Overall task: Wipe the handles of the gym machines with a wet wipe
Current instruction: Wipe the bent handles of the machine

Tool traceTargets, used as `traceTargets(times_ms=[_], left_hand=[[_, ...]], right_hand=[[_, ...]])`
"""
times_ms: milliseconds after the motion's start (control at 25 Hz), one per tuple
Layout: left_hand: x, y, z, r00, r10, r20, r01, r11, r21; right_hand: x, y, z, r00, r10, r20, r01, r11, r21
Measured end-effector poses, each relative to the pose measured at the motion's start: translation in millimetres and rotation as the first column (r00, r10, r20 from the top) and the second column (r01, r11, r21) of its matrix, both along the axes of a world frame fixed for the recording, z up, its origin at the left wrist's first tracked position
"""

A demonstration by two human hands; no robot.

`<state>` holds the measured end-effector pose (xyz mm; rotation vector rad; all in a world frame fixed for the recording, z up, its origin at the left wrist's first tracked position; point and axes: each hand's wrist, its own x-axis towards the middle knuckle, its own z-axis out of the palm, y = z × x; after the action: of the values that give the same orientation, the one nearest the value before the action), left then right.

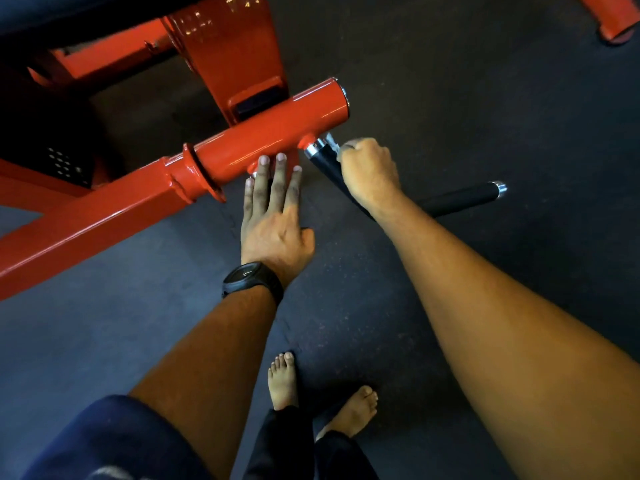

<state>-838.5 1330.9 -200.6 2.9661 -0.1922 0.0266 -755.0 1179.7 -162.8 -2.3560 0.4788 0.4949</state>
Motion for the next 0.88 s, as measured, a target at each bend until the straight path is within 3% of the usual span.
traceTargets(times_ms=[160, 280, 360, 480, 600, 680, 800, 880], left_hand=[[2, -1, 0, 1.0, 0.008, 0.013, -0.008, 1.0, 0.014], [0, -1, 0, 1.0, 0.01, 0.013, -0.01, 1.0, -0.023], [0, -2, 1, 1.0, 0.008, 0.02, -0.007, 0.999, -0.036], [2, -1, -2, 0.999, 0.008, 0.035, -0.006, 0.999, -0.041], [0, -1, -2, 0.999, 0.008, 0.05, -0.006, 0.999, -0.037], [1, -1, -3, 0.999, 0.01, 0.054, -0.008, 0.999, -0.032], [1, 1, -4, 0.999, 0.014, 0.036, -0.012, 0.999, -0.049], [1, 0, -3, 0.999, 0.011, 0.035, -0.009, 0.998, -0.062]], right_hand=[[-24, -12, -3, 0.999, -0.033, -0.008, 0.032, 0.994, -0.103], [-54, -5, -9, 0.977, 0.09, 0.194, -0.024, 0.947, -0.32], [-79, -6, -26, 0.859, 0.318, 0.401, -0.136, 0.897, -0.42], [-82, -26, -51, 0.543, 0.649, 0.533, -0.304, 0.744, -0.595], [-61, -34, -47, 0.288, 0.9, 0.328, -0.404, 0.425, -0.81], [-50, -35, -40, 0.151, 0.975, 0.163, -0.4, 0.211, -0.892], [-37, -20, -28, 0.03, 0.997, -0.065, -0.425, -0.046, -0.904], [-34, -18, -25, 0.021, 0.983, -0.181, -0.428, -0.155, -0.89]])
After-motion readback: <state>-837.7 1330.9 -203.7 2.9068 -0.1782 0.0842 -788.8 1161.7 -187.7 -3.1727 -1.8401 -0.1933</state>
